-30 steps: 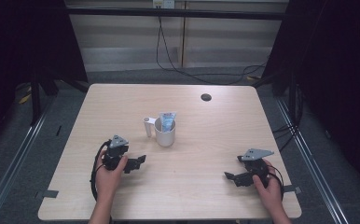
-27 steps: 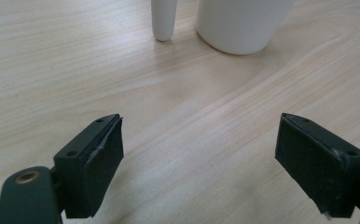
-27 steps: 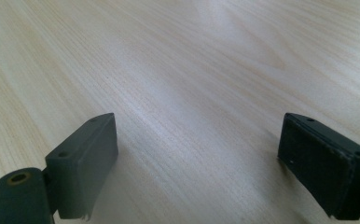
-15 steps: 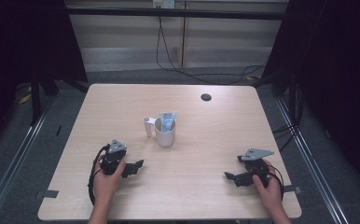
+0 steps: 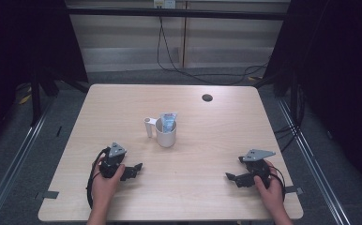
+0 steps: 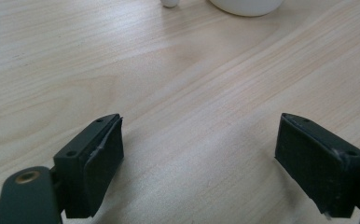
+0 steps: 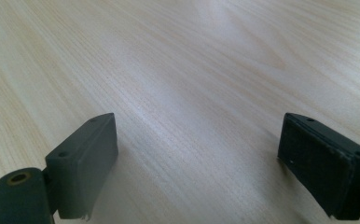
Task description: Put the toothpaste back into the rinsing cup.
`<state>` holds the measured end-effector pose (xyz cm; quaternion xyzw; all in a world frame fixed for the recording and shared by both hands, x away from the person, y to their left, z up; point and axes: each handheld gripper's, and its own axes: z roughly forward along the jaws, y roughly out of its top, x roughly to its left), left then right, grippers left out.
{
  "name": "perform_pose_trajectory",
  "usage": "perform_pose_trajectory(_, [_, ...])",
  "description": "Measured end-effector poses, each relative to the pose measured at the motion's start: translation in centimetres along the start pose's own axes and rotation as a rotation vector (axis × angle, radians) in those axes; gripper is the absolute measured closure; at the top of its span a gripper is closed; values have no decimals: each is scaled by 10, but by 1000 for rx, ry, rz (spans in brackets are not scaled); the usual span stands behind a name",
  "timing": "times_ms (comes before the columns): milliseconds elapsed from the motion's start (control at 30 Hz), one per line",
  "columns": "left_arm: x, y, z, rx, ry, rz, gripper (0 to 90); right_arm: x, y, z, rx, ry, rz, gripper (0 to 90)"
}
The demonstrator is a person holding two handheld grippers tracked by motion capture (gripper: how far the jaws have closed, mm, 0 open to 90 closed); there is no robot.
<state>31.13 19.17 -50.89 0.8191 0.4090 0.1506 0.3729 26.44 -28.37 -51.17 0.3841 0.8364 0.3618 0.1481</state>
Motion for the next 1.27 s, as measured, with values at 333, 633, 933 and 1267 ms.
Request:
perform_pose_trajectory(333, [-3,0,1,19,16,43,144,0,0,0,0,-1,0,114])
perform_pose_trajectory(633, [-3,0,1,21,19,44,134,0,0,0,0,0,0,114])
perform_pose_trajectory(933, [-3,0,2,18,25,42,131,0,0,0,-1,-1,0,114])
perform_pose_trajectory(1267, [-3,0,2,18,25,42,131,0,0,0,0,-1,0,114])
